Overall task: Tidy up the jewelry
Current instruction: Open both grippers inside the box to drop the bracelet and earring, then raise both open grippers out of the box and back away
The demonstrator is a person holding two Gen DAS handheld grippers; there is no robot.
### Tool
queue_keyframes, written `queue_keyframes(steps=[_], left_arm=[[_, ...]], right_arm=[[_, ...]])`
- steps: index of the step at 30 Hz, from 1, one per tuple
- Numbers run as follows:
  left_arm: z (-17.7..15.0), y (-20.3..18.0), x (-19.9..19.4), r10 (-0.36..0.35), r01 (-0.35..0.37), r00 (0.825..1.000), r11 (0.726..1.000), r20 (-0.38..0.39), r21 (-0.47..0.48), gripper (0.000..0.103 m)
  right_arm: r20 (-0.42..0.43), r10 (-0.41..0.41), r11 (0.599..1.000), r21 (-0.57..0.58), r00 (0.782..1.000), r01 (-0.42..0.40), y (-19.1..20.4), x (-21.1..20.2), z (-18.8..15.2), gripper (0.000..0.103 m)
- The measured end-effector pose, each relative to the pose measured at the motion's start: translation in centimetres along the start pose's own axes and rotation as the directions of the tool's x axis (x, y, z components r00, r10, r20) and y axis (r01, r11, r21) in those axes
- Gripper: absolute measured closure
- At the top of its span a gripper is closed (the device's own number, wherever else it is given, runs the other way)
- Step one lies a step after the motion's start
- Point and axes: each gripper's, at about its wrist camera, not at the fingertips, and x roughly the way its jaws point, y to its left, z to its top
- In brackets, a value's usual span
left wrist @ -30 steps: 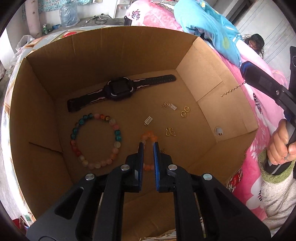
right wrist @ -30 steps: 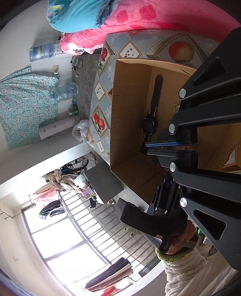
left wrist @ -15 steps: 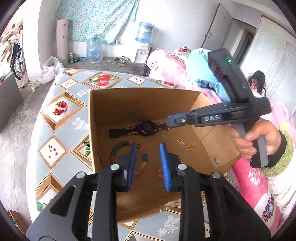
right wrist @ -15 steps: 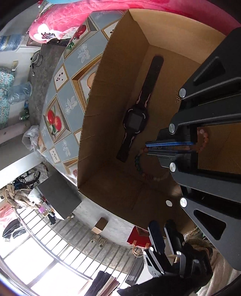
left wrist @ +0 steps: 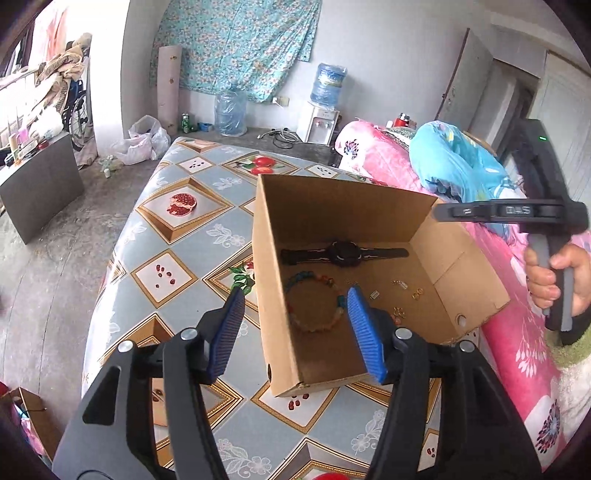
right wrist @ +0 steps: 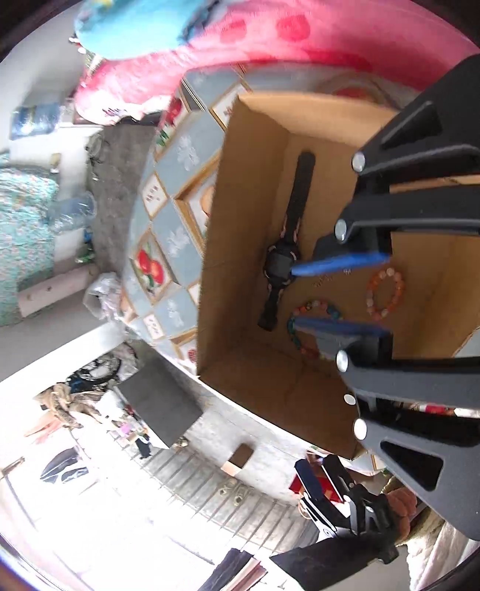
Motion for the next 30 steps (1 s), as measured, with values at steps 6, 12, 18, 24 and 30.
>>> queue_keyframes(steps=[6, 12, 18, 24, 30], left_arm=[[-0.8, 1.7, 1.6, -0.005, -0.004, 0.997, 0.993, -0.076, -0.115, 0.04], [-1.8, 1.7, 3.8, -0.086, 0.057, 0.986, 0.978, -0.14, -0.2, 0.039], [-2.2, 0.8, 5.7, -0.155, 0.109, 0.968, 0.968, -0.196, -0.227, 0.039], [-2.4, 0.0, 5.7, -0.035, 0.006, 0.982, 0.988, -0.187, -0.151, 0.033], [-3.3, 0.4, 4.4, -0.018, -0.01, 0.981, 0.989, -0.195, -0.144, 0.033]], right_arm=[[0.083, -0.146, 0.983, 0.121, 0.986, 0.136, -4.5, -5.1, -4.5, 0.046], [-0.019, -0.112, 0.946, 0.304, 0.993, 0.113, -9.0, -2.4, -9.2, 0.046], [-0.079, -0.044, 0.942, 0.33, 0.996, 0.068, -8.3, 0.0, -10.5, 0.051], [-0.083, 0.006, 0.94, 0.339, 0.997, 0.022, -7.1, -0.3, -11.7, 0.052], [-0.079, 0.028, 0.942, 0.336, 0.996, 0.0, -6.1, -0.8, -13.4, 0.052]])
